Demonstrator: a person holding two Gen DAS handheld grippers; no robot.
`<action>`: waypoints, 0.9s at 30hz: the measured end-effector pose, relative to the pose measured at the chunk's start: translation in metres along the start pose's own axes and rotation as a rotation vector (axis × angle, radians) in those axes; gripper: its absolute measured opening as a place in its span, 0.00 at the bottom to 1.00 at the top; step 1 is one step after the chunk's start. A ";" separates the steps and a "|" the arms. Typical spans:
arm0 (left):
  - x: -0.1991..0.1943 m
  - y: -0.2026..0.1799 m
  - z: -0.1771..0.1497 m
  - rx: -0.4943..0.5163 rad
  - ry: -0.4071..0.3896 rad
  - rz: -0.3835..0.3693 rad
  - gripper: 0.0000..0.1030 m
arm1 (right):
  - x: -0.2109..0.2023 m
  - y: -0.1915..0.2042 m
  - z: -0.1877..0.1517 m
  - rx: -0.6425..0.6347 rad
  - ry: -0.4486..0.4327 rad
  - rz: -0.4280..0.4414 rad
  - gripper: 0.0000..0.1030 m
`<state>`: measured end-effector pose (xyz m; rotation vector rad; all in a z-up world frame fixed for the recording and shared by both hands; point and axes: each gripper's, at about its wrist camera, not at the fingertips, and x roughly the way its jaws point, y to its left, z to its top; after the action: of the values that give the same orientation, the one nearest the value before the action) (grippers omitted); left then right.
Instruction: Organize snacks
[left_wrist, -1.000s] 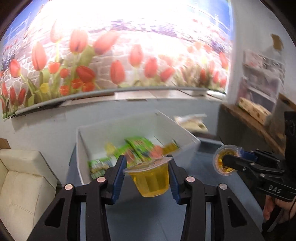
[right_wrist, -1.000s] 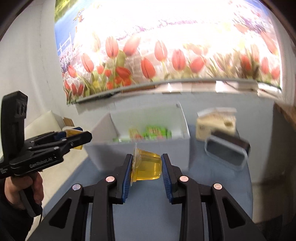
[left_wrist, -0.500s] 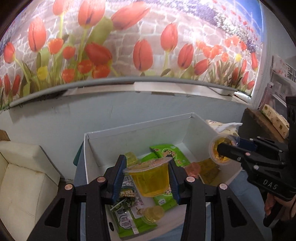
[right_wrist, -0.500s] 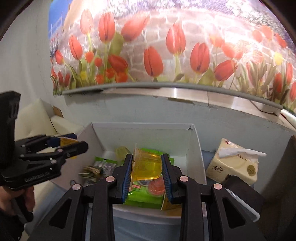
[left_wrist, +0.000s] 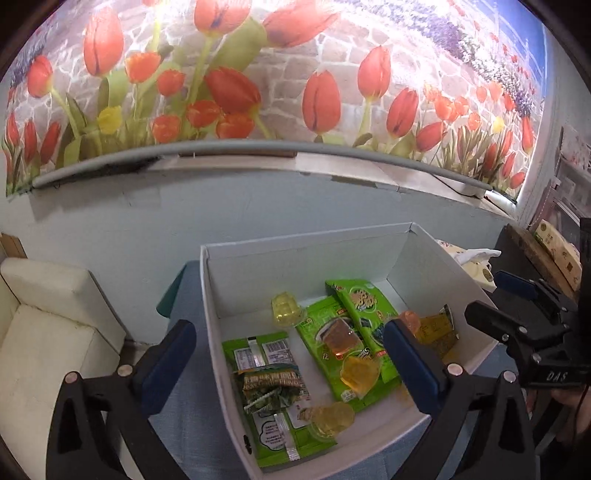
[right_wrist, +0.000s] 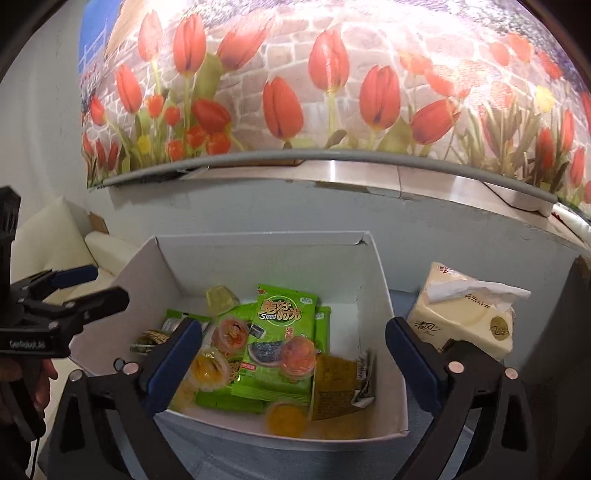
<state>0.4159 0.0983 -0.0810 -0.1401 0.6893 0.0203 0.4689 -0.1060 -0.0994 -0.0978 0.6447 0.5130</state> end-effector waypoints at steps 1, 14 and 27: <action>-0.003 0.000 -0.001 -0.001 -0.009 0.005 1.00 | 0.001 0.001 0.000 0.001 0.012 -0.014 1.00; -0.078 -0.031 -0.010 0.073 -0.098 0.060 1.00 | -0.040 0.019 -0.023 -0.005 -0.061 -0.065 1.00; -0.251 -0.054 -0.078 0.044 -0.246 0.158 1.00 | -0.231 0.075 -0.103 0.013 -0.211 0.004 1.00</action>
<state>0.1762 0.0412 0.0259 -0.0390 0.4531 0.1709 0.2193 -0.1644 -0.0385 -0.0291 0.4425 0.5148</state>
